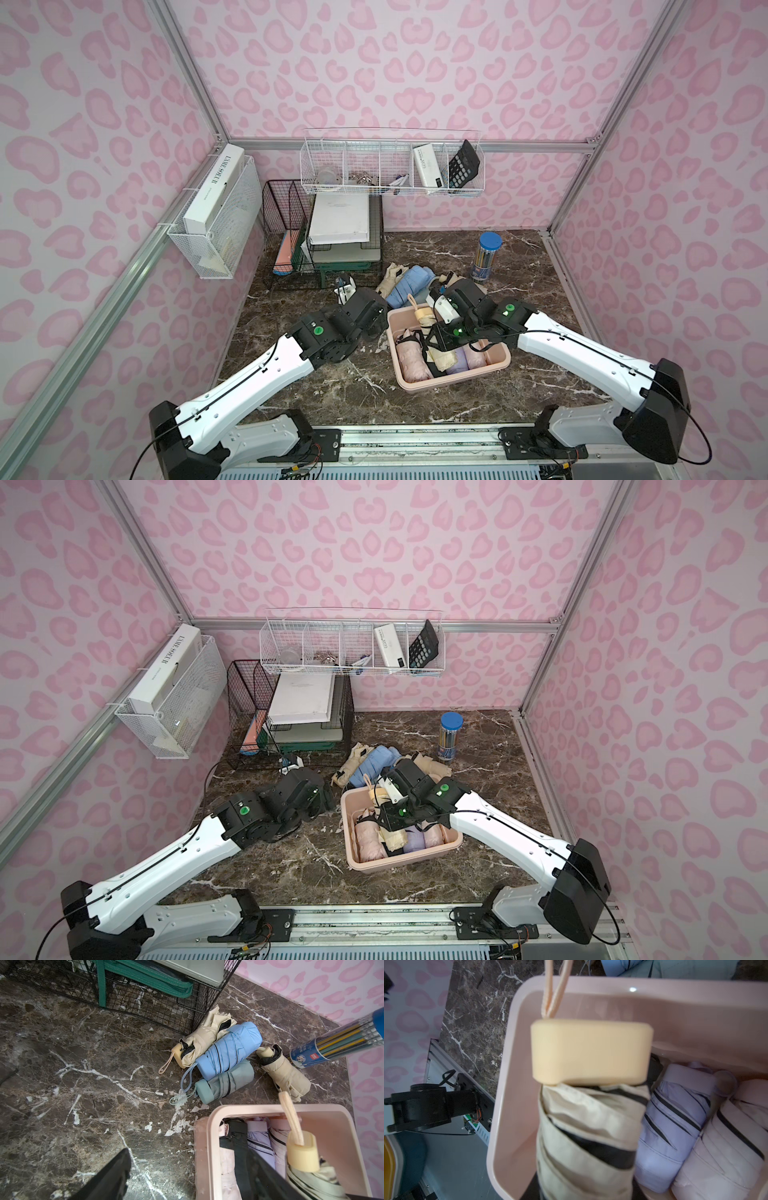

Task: Put the umbrella into the storage box
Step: Place the umbrella in the storage box.

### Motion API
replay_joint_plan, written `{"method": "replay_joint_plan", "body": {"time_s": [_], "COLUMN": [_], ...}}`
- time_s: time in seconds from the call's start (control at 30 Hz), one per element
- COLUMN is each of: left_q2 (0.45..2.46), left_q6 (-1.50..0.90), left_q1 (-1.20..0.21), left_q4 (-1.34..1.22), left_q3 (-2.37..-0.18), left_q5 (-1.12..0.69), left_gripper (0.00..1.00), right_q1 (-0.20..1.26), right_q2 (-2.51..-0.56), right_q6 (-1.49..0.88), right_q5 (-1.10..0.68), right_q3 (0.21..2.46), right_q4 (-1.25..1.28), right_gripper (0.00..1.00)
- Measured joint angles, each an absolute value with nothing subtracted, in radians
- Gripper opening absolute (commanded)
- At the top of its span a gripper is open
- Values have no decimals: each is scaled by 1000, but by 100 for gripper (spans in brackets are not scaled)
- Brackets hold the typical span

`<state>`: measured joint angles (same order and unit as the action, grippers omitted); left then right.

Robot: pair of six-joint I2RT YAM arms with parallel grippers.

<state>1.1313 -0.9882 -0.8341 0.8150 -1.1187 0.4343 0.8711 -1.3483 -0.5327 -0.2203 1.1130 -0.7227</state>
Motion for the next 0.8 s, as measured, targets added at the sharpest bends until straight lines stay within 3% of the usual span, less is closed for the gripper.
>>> {"method": "replay_joint_plan", "body": {"time_s": [0.5, 0.8], "left_q2": [1149, 1158], "left_q6": [-912, -888], "left_q1": [-764, -744], "left_q4": [792, 792], "left_q3": [-1106, -1111], "left_q5": [428, 428], "left_gripper": [88, 88], "right_q1": [803, 800], "right_q2": [-1394, -1441], "right_q6": [-574, -570], "right_q5": [66, 102], "right_q3": [1041, 997], "right_q4": [-800, -796], "right_gripper": [0, 0]}}
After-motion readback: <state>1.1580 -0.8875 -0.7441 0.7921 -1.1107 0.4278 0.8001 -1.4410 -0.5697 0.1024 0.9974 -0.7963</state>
